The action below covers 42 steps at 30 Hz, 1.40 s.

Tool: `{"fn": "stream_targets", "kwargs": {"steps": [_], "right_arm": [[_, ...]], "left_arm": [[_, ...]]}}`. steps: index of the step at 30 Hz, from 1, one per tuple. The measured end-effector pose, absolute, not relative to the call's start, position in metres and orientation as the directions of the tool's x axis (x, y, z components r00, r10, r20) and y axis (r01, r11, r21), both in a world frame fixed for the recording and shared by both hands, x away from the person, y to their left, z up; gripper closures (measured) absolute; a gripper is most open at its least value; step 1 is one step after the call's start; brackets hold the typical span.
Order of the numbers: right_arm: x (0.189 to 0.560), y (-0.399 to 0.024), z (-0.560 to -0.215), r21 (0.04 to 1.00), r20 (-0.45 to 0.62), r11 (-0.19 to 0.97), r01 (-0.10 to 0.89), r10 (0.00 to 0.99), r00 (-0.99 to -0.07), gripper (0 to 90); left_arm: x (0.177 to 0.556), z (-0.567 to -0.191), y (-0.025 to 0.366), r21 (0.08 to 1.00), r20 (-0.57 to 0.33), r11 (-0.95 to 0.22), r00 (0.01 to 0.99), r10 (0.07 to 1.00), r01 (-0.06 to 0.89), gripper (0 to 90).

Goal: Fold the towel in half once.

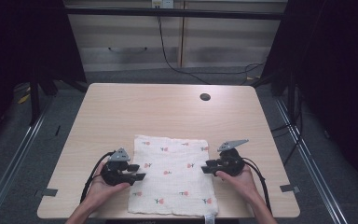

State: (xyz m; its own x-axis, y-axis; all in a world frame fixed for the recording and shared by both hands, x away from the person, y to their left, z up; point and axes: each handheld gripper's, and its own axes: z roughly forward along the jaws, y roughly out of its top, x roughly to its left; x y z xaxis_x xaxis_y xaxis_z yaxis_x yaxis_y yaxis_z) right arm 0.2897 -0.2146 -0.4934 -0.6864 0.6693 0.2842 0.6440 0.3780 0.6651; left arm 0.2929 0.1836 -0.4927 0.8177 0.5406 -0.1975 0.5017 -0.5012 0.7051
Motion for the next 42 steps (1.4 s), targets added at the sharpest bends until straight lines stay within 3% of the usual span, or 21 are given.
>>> {"fn": "stream_targets", "kwargs": {"steps": [10, 24, 37, 42], "right_arm": [[0.310, -0.217, -0.486, 0.676, 0.290, 0.352, 0.648, 0.681, -0.672, 56.6], [0.355, -0.215, -0.476, 0.670, 0.270, 0.372, 0.643, 0.685, -0.677, 50.8], [0.388, -0.208, -0.479, 0.642, 0.221, 0.402, 0.653, 0.718, -0.660, 66.2], [0.397, -0.210, -0.490, 0.615, 0.220, 0.399, 0.680, 0.741, -0.634, 67.8]], "left_arm": [[0.306, -0.498, 0.189, 0.699, -0.210, -0.473, 0.786, 0.581, 0.537, 48.4], [0.305, -0.500, 0.189, 0.709, -0.186, -0.487, 0.801, 0.569, 0.510, 47.3], [0.305, -0.501, 0.190, 0.712, -0.195, -0.478, 0.799, 0.569, 0.514, 47.3], [0.305, -0.501, 0.190, 0.715, -0.192, -0.479, 0.801, 0.567, 0.510, 47.3]]}}
